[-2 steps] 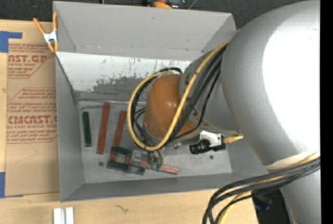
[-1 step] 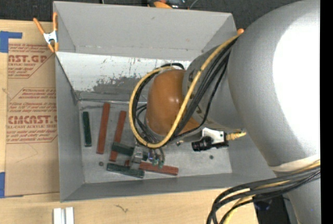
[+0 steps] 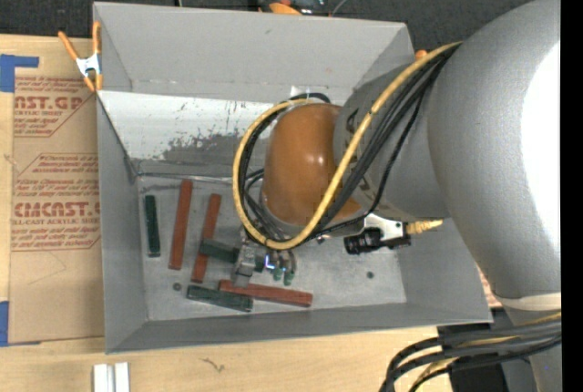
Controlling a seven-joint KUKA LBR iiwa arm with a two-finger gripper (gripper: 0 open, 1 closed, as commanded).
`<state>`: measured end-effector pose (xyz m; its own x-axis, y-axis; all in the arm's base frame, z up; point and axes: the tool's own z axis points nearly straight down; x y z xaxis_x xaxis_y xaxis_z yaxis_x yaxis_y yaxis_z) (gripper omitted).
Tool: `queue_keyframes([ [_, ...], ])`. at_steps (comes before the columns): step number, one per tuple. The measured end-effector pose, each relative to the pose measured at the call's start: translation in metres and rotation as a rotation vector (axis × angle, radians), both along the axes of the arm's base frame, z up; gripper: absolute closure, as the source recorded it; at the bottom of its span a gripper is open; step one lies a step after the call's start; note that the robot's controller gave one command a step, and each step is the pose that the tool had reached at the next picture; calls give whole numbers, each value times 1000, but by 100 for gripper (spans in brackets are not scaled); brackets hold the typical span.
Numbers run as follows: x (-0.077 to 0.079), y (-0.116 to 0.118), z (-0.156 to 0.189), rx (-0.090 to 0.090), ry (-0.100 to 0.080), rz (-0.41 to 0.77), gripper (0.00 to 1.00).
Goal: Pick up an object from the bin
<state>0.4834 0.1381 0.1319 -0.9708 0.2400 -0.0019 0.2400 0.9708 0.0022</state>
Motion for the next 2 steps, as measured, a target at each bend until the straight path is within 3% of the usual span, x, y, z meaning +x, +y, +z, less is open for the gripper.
queue_keyframes([
  [2, 1, 1, 58, 1, -1, 1, 100],
])
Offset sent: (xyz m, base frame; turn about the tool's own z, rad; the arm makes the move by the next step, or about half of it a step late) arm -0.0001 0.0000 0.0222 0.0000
